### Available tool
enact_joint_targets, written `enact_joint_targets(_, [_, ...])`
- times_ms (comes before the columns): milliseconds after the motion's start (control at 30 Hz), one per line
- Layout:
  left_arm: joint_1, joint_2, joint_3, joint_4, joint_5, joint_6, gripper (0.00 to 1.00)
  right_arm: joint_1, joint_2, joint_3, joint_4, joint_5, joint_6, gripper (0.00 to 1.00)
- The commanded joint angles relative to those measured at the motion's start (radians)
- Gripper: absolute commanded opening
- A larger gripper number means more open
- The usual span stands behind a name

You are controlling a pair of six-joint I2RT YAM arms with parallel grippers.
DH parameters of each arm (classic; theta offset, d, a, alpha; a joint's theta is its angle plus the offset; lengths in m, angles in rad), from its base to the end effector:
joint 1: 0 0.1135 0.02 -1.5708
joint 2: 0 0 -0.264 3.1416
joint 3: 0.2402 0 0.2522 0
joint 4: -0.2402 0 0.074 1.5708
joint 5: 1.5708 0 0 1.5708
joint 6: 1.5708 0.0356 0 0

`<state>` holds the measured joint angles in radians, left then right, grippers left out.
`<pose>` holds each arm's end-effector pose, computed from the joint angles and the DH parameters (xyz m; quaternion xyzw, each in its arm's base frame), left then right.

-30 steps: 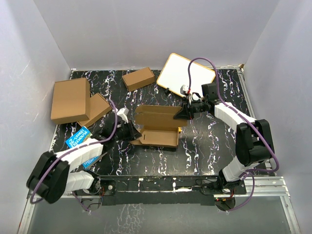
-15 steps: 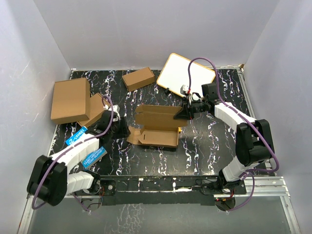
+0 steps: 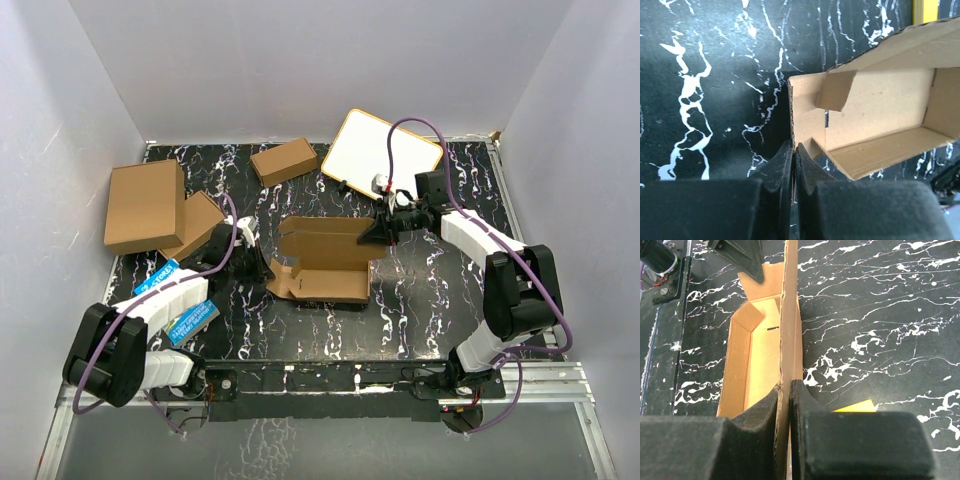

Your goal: Fold the paper box

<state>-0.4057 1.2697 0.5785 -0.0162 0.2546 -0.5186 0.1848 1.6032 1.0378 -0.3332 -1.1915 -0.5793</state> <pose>0.2272 -0.1073 0.1852 0.0022 0.9025 -0.2883 0.3201 0.3103 0.0916 0.2286 -0.4630 0.6561 0.4660 0.3715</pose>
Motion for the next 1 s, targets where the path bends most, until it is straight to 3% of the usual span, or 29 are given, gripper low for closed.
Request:
enact_joint_targets(0, [0.002,-0.064,0.029,0.01,0.122,-0.035,0.0,-0.004,-0.022,0.014,0.056,-0.032,-0.021,0.08])
enact_joint_targets(600, [0.002,-0.011,0.025,0.165,0.286,-0.136,0.0,-0.004,-0.019,-0.022,0.152,-0.016,0.074,0.08])
enact_joint_targets(700, [0.002,0.006,0.02,0.171,0.297,-0.134,0.06,-0.004,-0.018,-0.022,0.152,-0.011,0.074,0.08])
enact_joint_targets(967, [0.002,0.018,-0.01,0.214,0.324,-0.157,0.35,-0.005,-0.016,-0.022,0.152,-0.011,0.072,0.08])
